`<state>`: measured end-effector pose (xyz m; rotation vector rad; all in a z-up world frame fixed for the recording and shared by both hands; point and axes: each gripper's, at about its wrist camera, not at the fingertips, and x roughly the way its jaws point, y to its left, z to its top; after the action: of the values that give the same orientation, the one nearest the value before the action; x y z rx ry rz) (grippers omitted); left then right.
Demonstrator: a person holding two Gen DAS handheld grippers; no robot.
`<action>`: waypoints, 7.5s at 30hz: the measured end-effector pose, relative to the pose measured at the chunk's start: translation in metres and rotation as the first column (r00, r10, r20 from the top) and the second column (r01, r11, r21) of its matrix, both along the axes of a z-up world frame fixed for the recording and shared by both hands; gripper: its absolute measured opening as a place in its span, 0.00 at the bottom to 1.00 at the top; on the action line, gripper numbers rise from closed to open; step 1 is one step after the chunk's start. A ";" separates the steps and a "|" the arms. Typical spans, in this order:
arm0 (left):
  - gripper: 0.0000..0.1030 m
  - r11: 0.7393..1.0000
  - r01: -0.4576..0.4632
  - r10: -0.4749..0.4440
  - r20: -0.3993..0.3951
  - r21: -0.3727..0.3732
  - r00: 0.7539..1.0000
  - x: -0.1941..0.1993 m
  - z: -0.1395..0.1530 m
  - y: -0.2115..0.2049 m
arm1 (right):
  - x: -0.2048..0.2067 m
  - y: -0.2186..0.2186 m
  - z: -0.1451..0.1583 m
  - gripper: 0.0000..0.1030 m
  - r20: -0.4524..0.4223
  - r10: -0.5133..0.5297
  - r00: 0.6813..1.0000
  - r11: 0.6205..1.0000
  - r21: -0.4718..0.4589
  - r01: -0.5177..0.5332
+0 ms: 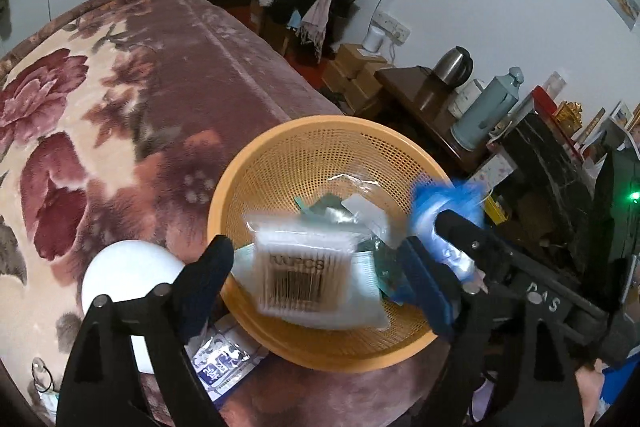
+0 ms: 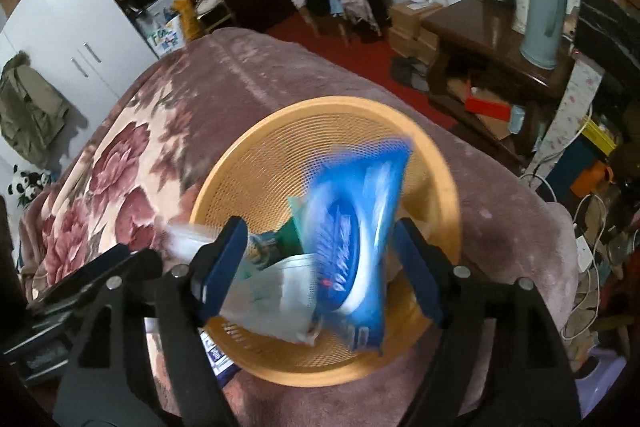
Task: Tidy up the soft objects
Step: 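Open both tools to drop the wipes pack and swab bag into the basket, then withdraw both tools from the basket back over the blanket, then move the left tool to the white gauze sachet while the right tool approaches the pearl hair tie, then grasp the gauze sachet with the left tool while the right tool grasps the pearl hair tie, then lift the sachet and hair tie with both tools and carry them over the basket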
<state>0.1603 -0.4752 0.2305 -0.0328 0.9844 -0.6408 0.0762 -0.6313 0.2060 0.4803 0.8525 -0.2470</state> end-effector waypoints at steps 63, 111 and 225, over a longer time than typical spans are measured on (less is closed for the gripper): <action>0.99 0.929 -0.368 0.369 -0.003 0.046 0.930 0.017 -0.030 0.254 | 0.061 0.220 -0.006 1.00 -0.129 0.346 0.929 0.916 -0.169 -0.365; 0.99 0.735 -0.659 0.678 -0.219 0.161 0.702 -0.061 -0.159 0.477 | 0.044 0.424 -0.110 1.00 -0.296 0.704 0.646 0.668 -0.036 -0.744; 0.42 0.623 -0.762 0.781 -0.211 0.180 0.589 -0.093 -0.154 0.502 | 0.025 0.468 -0.121 0.24 -0.154 0.831 0.535 0.538 -0.027 -0.843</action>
<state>0.0674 0.0271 0.0769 -0.4841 1.1328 0.2341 0.1017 -0.1636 0.0846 -0.0945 1.1008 0.6011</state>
